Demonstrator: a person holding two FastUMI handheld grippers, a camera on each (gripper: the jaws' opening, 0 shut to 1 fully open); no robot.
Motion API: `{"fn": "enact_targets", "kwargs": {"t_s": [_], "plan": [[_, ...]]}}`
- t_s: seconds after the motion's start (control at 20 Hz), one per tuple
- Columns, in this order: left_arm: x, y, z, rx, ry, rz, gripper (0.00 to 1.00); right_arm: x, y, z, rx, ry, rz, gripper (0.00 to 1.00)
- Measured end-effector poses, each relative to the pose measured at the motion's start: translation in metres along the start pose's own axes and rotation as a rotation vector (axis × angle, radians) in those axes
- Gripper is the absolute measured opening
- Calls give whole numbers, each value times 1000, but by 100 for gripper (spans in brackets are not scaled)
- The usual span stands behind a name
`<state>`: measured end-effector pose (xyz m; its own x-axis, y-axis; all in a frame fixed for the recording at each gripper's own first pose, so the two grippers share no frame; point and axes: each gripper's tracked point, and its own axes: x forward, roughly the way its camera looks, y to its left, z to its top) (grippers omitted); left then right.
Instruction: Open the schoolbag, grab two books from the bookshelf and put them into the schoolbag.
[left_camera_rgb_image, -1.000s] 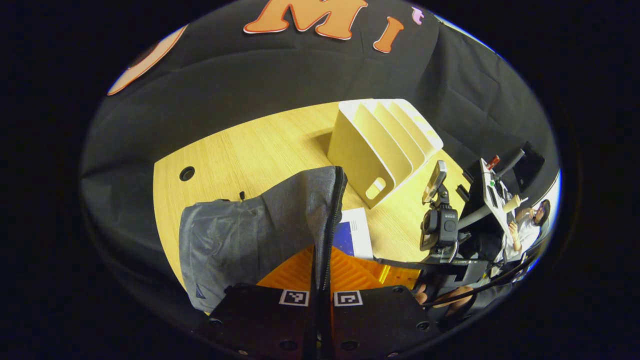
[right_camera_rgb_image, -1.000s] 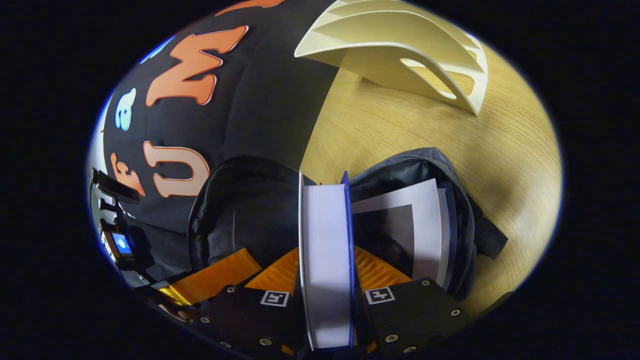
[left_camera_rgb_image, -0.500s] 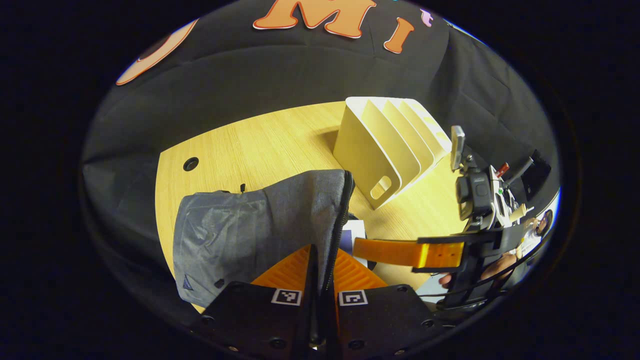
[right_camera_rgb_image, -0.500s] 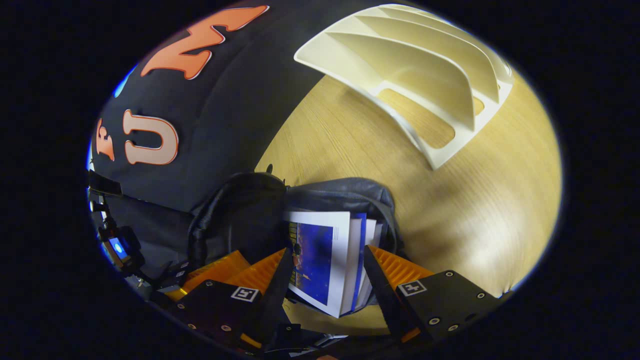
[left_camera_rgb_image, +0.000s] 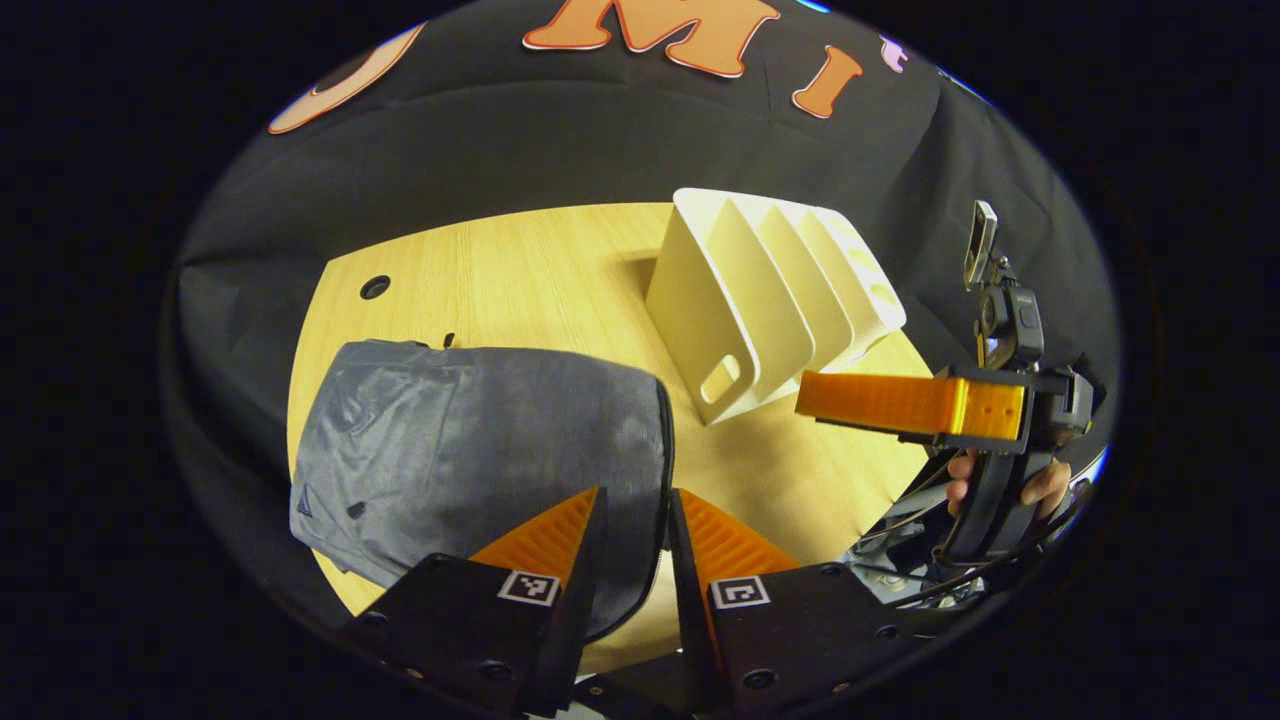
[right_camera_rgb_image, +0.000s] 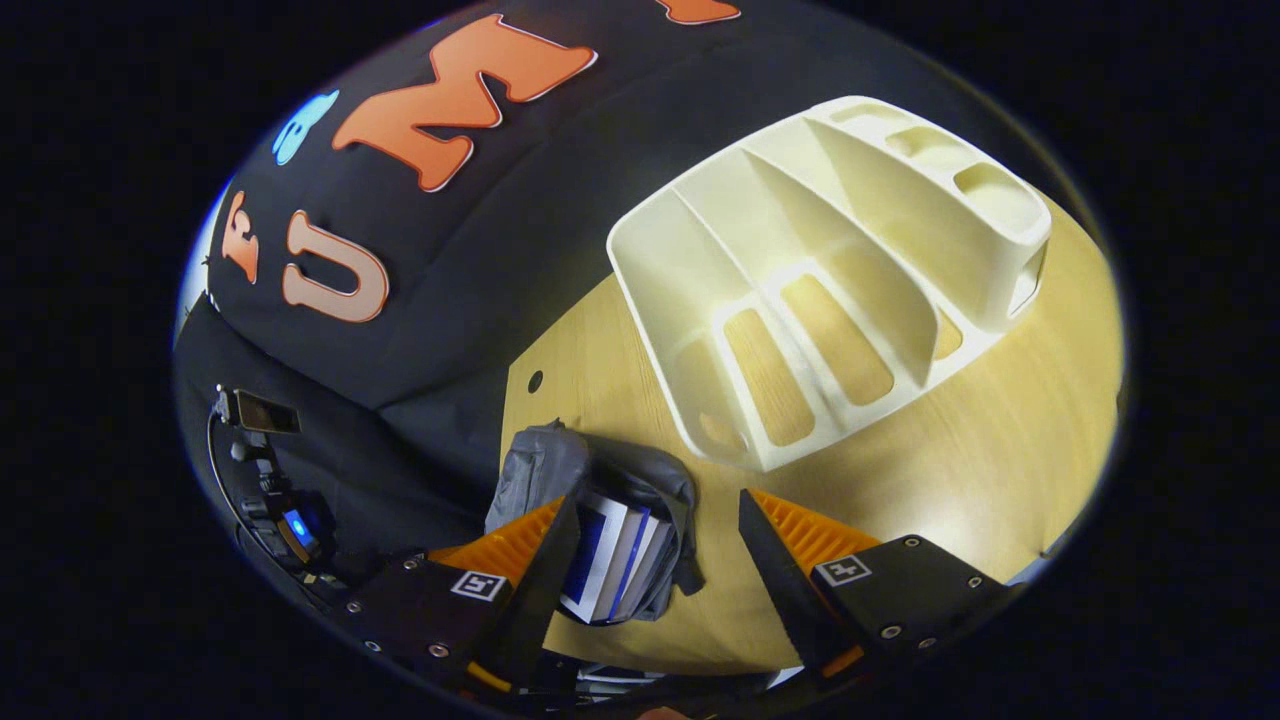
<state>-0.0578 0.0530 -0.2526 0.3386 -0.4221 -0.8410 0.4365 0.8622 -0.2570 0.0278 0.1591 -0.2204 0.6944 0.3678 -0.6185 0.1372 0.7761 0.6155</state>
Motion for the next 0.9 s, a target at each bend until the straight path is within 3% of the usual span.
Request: {"fn": "enact_targets", "kwargs": {"t_s": [0.25, 0.4, 0.5, 0.65, 0.9], "plan": [[-8, -34, 21, -3, -70, -4, 51, -25, -10, 38, -123, -71, -15, 97], [-12, -52, 40, 15, -154, 10, 81, -42, -8, 69, -225, -154, -25, 97], [-18, -71, 62, 30, -236, 31, 89, -56, -6, 91, -301, -217, -35, 98], [-33, -94, 86, 63, -400, 69, 97, -81, -2, 123, -420, -324, -50, 97], [-89, -111, 91, 59, -711, 175, 98, -136, 5, 168, -554, -494, -52, 97]]}}
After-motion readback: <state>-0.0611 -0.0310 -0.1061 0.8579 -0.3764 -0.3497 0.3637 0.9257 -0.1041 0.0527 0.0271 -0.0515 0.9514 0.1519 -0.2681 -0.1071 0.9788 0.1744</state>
